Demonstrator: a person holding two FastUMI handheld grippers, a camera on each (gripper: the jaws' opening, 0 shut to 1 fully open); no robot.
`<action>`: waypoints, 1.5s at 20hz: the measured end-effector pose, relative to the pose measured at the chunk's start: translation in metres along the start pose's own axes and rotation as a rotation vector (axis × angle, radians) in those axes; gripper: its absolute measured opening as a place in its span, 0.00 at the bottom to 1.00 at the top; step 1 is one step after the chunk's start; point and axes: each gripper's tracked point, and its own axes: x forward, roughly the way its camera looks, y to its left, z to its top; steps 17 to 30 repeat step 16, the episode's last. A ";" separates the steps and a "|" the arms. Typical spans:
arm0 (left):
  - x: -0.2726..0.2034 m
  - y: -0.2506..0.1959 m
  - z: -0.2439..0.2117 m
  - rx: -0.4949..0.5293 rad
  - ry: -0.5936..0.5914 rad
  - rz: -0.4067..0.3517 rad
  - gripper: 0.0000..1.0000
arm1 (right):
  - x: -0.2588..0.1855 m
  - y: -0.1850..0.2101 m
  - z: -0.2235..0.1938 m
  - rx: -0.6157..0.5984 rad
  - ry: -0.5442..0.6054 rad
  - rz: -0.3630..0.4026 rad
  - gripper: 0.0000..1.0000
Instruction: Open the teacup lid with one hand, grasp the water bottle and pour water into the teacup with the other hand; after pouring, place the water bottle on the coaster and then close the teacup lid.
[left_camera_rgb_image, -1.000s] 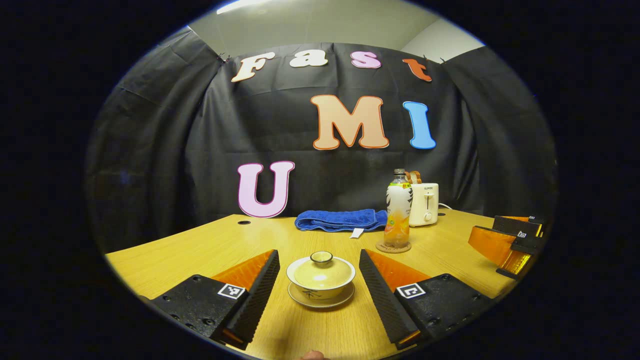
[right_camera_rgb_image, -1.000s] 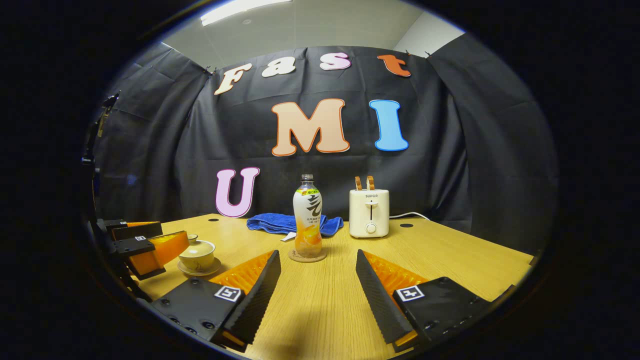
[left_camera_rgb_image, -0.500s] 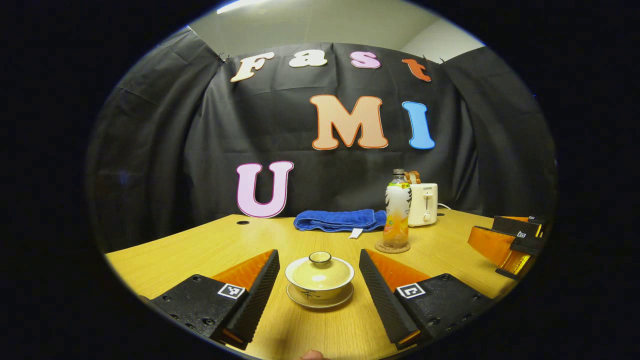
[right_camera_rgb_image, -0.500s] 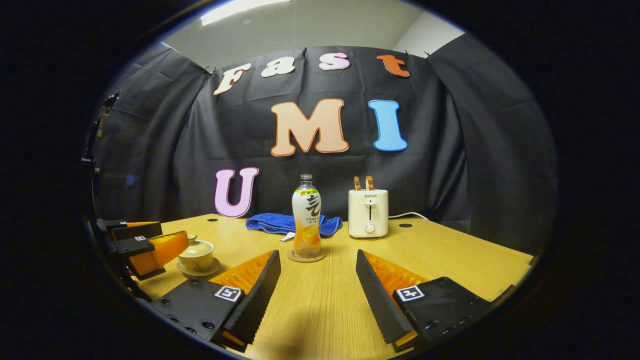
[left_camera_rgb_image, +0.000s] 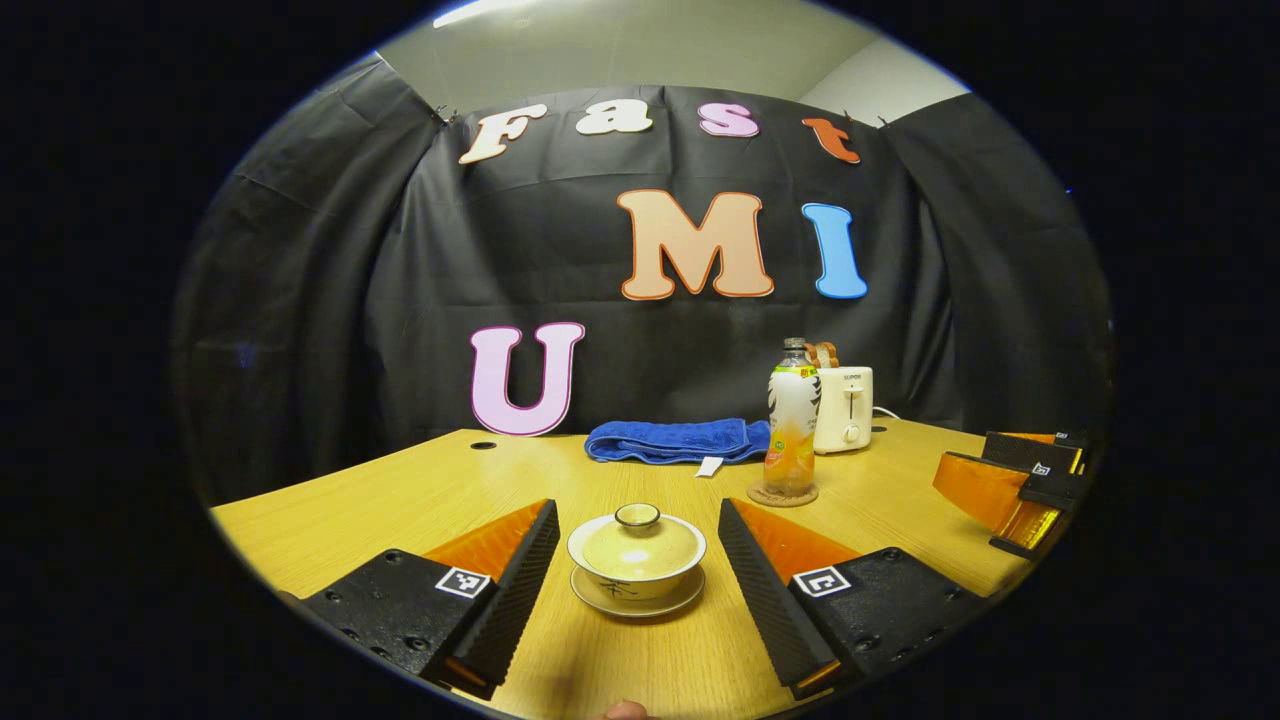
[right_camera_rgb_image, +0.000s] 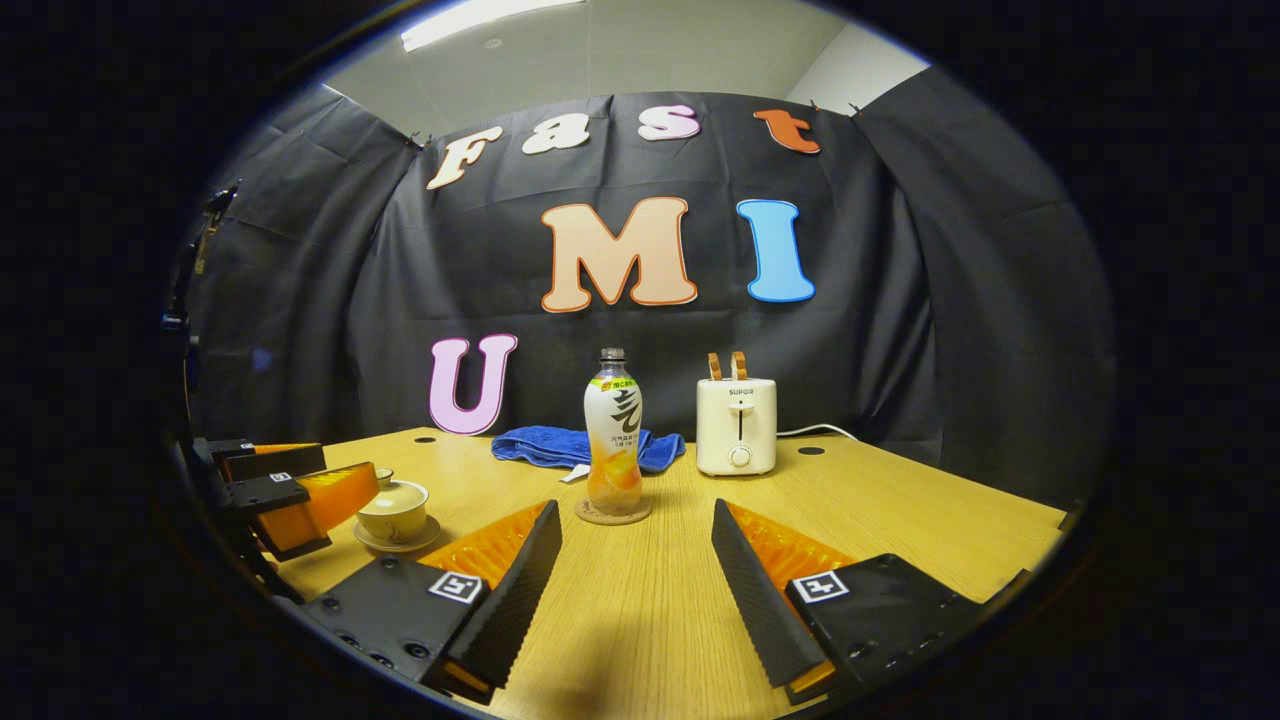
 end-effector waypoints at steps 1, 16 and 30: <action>0.000 0.000 0.000 0.000 0.000 0.000 0.94 | 0.001 -0.001 0.000 0.000 0.000 -0.004 0.95; 0.000 -0.001 0.000 0.000 -0.001 -0.002 0.94 | 0.000 -0.001 0.000 0.000 -0.002 -0.007 0.95; 0.000 -0.001 0.000 0.000 -0.001 -0.002 0.94 | 0.000 -0.001 0.000 0.000 -0.002 -0.007 0.95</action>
